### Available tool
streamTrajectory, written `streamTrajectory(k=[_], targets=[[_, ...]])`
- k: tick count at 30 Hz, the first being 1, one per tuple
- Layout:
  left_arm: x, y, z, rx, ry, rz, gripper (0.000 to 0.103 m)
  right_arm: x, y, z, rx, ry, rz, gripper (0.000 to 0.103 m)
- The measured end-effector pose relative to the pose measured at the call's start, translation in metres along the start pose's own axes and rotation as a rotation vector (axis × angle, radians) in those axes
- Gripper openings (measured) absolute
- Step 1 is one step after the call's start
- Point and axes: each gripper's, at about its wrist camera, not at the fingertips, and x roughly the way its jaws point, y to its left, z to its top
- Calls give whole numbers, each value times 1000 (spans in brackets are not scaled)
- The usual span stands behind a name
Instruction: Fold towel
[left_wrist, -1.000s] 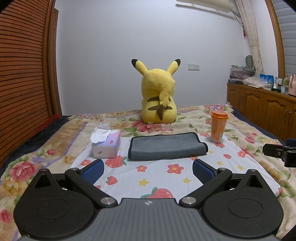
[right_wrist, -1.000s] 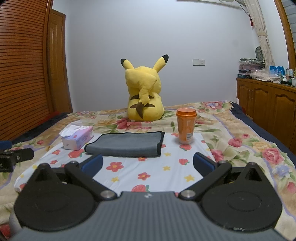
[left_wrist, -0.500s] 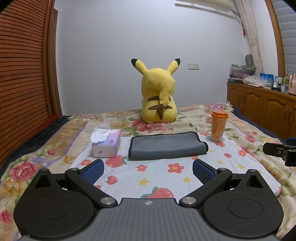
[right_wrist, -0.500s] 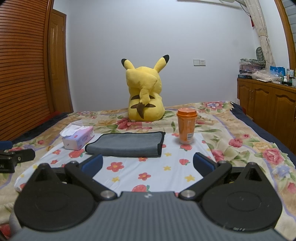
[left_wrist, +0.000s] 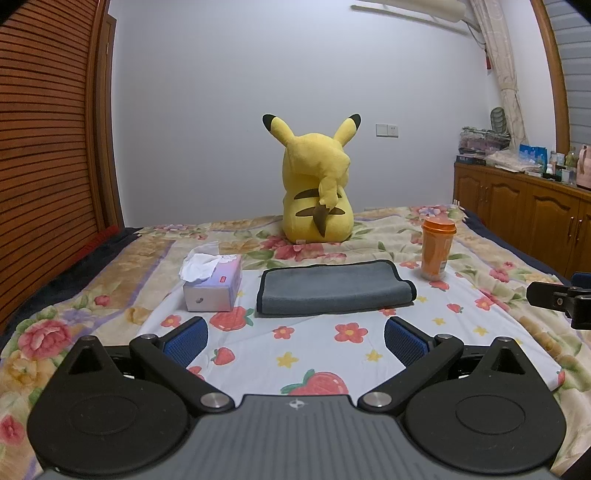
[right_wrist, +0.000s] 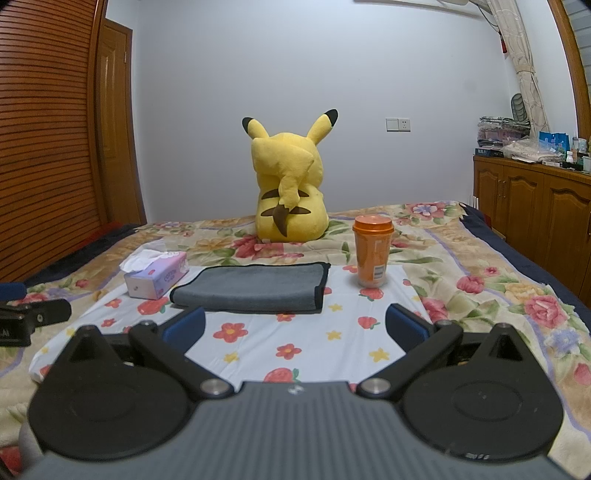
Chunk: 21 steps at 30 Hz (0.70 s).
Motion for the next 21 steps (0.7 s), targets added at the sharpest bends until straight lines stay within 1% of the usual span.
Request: streamTrajectory(k=[21], targets=[[0,-1,1,2,0,1,103,0,-1,0,0,0,0,103]])
